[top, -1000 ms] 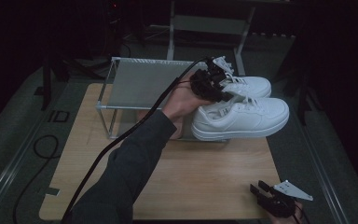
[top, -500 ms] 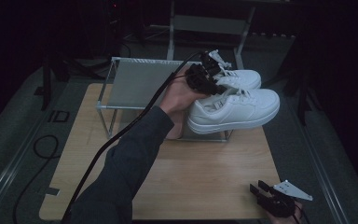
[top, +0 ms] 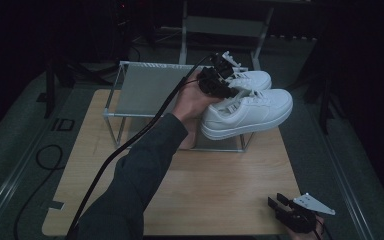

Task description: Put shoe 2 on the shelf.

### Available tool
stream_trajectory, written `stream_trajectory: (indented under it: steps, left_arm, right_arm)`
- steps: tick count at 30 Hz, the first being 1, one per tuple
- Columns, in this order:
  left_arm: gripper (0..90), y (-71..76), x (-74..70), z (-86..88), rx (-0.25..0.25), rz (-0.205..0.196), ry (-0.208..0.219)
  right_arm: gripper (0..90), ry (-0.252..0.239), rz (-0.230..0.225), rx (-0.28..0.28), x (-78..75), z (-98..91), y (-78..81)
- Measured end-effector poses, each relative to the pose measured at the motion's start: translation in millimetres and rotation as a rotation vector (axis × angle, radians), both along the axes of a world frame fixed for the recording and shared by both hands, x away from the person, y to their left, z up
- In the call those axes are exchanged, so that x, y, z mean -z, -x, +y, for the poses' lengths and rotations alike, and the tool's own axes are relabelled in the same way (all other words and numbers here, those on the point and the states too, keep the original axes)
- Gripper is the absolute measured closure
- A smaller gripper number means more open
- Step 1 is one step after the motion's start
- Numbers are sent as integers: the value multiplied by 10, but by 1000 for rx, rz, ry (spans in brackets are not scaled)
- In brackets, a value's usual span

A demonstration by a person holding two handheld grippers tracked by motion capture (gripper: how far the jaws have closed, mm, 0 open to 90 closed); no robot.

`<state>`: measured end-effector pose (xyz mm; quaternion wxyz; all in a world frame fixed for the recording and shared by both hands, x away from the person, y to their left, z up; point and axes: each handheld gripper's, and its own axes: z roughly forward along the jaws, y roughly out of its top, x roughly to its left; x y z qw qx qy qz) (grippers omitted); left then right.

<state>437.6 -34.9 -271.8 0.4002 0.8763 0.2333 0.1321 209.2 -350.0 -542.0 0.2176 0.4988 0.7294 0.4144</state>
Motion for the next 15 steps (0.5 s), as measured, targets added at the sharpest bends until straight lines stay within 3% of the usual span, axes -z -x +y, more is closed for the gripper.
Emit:
stream_trajectory:
  steps: [9,15]
  left_arm:
    - [764,-65,-4,54,-58,4,3]
    - [763,-85,-28,92,-68,-2,-5]
  right_arm:
    - [553,0,-2,-1,-1,10,-1]
    - [559,-1,-2,5,-3,8,3]
